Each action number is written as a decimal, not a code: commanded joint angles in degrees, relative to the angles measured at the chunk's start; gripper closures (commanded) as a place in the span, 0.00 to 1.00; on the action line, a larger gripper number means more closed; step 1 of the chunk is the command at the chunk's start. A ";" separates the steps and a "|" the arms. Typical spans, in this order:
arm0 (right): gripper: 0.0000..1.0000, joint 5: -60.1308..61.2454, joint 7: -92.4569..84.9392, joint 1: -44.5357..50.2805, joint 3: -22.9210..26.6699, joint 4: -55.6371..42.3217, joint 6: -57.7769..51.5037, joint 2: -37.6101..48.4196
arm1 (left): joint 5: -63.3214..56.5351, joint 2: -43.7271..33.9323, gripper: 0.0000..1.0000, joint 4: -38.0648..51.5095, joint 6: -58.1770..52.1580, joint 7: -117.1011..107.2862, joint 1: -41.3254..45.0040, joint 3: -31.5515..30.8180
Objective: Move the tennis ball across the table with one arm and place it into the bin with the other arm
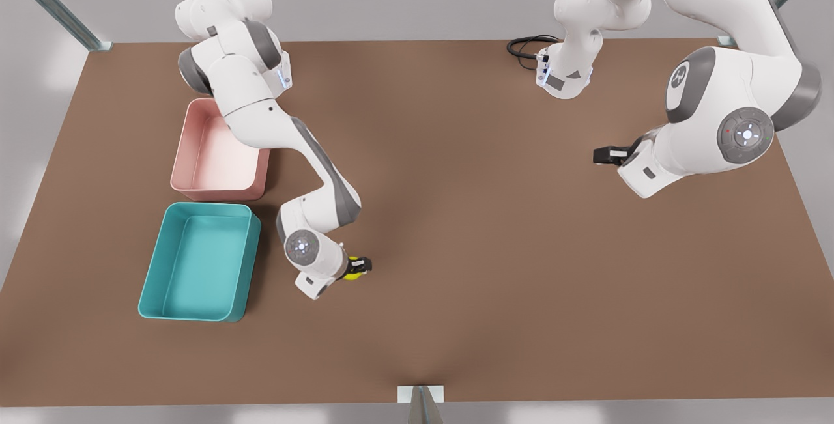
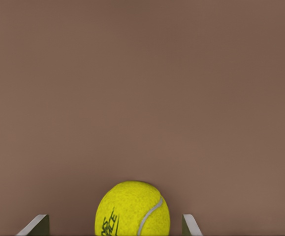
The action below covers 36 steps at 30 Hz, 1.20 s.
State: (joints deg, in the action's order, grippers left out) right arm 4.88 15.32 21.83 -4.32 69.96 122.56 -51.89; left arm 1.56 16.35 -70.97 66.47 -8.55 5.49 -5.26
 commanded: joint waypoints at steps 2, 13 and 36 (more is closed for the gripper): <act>0.00 -1.63 15.88 0.14 0.10 1.31 2.59 0.12 | -0.16 -0.09 0.00 0.05 -0.38 -15.36 -0.04 0.07; 0.00 -3.04 16.41 0.31 0.10 2.72 2.86 -1.38 | 0.28 -0.09 0.00 0.05 -2.57 -15.36 -0.92 -0.10; 0.23 -3.12 15.27 0.49 0.10 0.70 5.41 -4.80 | 0.99 0.70 0.00 -0.13 -2.40 -15.54 -0.83 -0.28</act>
State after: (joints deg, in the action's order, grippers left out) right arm 1.79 29.38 22.38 -4.19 70.97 127.65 -56.76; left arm 2.59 17.11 -71.13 64.10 -21.93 4.64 -5.52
